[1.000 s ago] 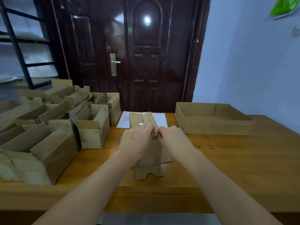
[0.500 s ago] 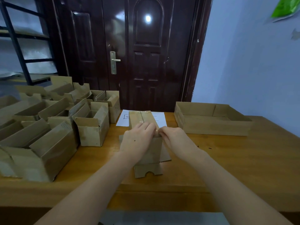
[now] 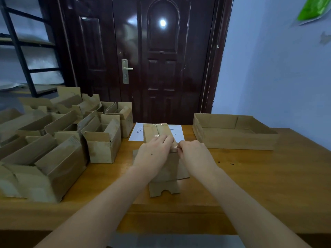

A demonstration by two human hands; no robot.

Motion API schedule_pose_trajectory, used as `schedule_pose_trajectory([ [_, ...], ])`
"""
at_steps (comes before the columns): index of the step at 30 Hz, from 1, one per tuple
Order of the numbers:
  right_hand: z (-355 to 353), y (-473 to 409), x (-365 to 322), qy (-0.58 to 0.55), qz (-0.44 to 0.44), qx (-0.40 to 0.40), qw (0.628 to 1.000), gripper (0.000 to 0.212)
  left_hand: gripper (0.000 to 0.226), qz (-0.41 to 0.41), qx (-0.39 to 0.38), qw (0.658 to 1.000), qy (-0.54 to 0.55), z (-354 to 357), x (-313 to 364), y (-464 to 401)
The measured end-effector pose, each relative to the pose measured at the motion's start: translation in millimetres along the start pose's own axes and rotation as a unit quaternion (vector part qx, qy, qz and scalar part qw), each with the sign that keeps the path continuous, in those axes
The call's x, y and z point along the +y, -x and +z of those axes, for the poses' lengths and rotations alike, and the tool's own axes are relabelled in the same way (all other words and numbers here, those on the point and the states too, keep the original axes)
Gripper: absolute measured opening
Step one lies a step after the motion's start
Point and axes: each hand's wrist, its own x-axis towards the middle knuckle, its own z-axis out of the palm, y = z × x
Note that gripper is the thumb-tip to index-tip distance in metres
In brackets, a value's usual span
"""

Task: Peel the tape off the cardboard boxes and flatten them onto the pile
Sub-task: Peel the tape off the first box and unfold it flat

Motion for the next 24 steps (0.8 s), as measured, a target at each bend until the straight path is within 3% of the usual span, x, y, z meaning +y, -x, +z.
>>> schedule_pose_trajectory([
  [6, 2.3, 0.6, -0.1, -0.007, -0.011, 0.001, 1.0, 0.012, 0.07, 0.024, -0.035, 0.999, -0.028, -2.6, 1.4, -4.7],
  [12, 2.9, 0.7, 10.1, -0.072, -0.059, 0.002, 0.996, 0.009, 0.061, 0.021, -0.034, 0.999, -0.024, -3.9, 3.0, -0.5],
  [19, -9.1, -14.0, 22.5, -0.016, -0.172, -0.046, 0.984, 0.011, 0.044, 0.047, -0.054, 0.996, -0.052, -6.5, 1.3, -0.2],
  [24, 2.3, -1.1, 27.3, -0.133, -0.108, -0.011, 0.985, 0.025, 0.033, 0.052, -0.046, 0.995, -0.065, -15.6, 2.6, -0.4],
])
